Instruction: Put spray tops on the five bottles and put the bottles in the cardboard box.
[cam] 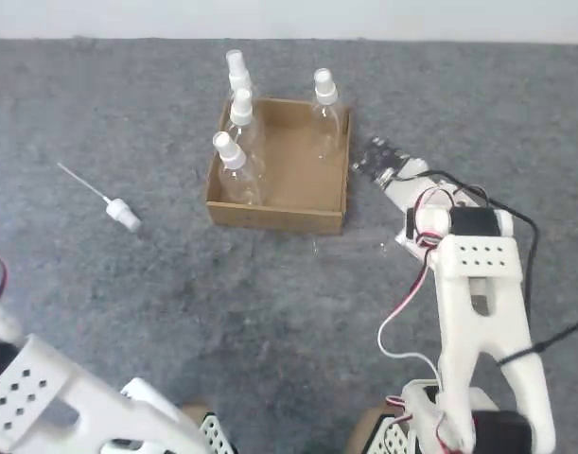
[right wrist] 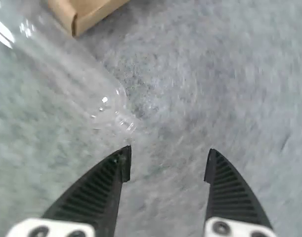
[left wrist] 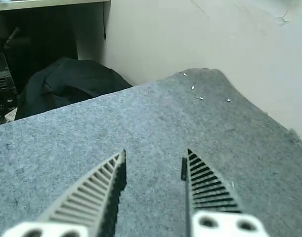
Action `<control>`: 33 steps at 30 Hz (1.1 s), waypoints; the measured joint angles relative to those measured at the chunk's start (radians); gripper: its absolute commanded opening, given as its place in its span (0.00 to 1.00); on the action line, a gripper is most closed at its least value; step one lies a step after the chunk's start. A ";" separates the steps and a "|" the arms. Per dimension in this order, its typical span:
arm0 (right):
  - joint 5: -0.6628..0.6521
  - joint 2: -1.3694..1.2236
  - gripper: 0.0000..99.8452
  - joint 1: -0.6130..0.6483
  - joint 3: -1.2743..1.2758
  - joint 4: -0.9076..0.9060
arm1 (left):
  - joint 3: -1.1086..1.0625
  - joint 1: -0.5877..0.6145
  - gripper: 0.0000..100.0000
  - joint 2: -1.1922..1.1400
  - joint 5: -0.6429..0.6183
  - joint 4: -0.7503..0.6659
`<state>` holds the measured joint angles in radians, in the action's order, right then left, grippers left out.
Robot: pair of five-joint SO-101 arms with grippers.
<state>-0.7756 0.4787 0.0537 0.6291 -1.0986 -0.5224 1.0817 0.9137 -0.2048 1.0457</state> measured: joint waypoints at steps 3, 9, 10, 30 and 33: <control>0.146 0.051 0.21 0.005 0.000 -0.028 | 0.000 0.000 0.17 0.000 0.000 0.000; 0.404 0.094 0.21 0.002 0.000 -0.032 | 0.000 -0.005 0.17 0.000 0.000 0.000; 0.445 0.094 0.21 0.003 0.000 -0.032 | 0.000 -0.005 0.17 0.000 0.000 0.000; 1.186 0.094 0.21 0.212 0.000 -0.104 | -0.037 -0.091 0.24 -0.005 0.054 0.040; 1.258 0.094 0.21 0.224 0.000 -0.104 | -0.037 -0.091 0.24 -0.009 0.057 0.040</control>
<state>0.4826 0.5723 0.2777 0.6291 -1.2029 -0.5593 0.9912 0.9045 -0.1481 1.0856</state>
